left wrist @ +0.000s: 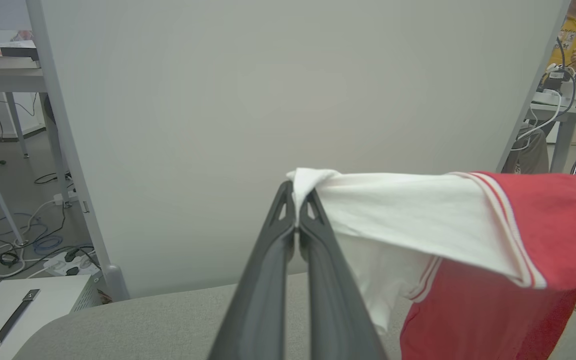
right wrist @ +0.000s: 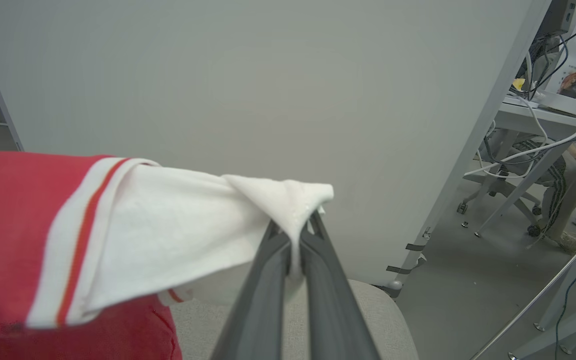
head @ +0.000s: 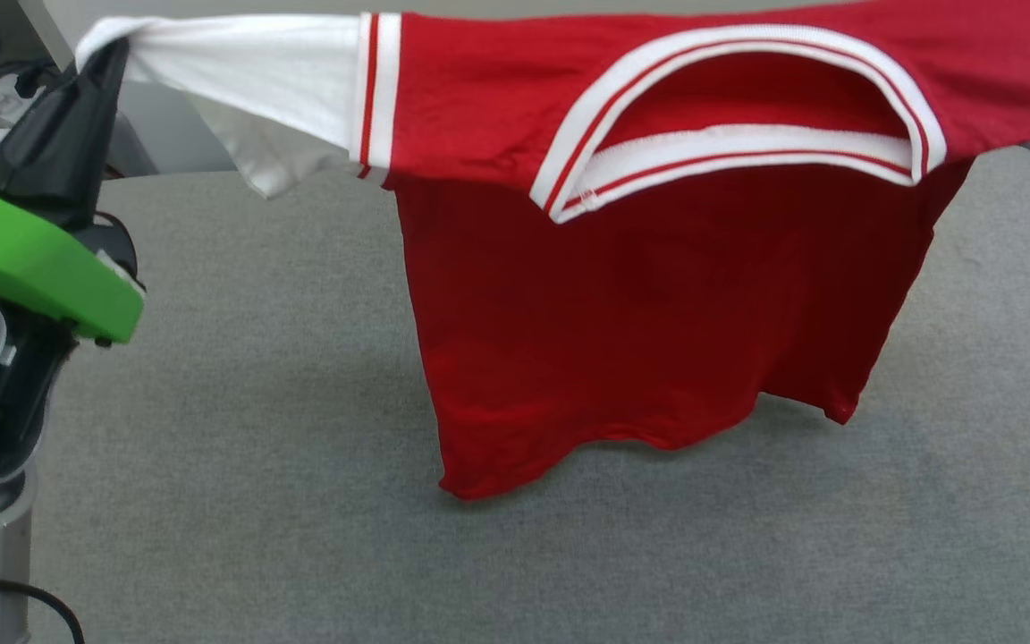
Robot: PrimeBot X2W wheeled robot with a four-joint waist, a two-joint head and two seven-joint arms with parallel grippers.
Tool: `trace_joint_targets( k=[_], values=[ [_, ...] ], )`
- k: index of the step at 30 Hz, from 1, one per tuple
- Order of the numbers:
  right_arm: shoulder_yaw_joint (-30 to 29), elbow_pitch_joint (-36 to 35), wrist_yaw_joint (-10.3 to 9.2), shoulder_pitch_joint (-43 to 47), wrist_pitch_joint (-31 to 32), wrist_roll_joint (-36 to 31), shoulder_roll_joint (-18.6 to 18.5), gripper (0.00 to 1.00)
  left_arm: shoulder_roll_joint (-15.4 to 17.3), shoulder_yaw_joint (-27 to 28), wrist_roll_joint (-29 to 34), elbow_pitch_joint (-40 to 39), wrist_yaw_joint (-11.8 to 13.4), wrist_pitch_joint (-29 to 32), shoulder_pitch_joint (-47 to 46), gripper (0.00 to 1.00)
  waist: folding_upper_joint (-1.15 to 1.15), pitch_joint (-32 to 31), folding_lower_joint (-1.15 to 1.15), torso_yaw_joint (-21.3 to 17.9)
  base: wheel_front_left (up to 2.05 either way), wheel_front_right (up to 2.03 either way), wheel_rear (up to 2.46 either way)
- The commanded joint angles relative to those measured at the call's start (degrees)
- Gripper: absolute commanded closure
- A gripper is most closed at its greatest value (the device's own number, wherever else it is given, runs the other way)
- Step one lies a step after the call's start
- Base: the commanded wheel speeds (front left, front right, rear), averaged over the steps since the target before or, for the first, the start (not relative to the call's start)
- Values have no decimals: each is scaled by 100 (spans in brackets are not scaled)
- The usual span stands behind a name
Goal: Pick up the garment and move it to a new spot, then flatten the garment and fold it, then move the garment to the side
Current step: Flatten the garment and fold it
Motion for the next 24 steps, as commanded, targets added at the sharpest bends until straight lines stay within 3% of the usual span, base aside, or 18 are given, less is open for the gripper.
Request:
trace_joint_targets(
  k=[1, 13, 24],
  values=[
    [42, 80, -4, -231, -77, -53, -16, 100, 39, 36, 2, 70, -35, -1, -228, 100, 0, 386, 0, -14, 0, 0, 0],
    [602, 1254, -4, -2634, -787, -348, 168, 100, 525, -174, 235, 1103, -633, -95, -2531, 100, 0, 2021, 0, -24, 0, 0, 0],
    [1058, 2982, -4, -5067, -1972, -975, 529, 100, 487, -531, 683, 2957, -964, -900, -5126, 100, 0, 3111, 0, -25, 0, 0, 0]
  ],
)
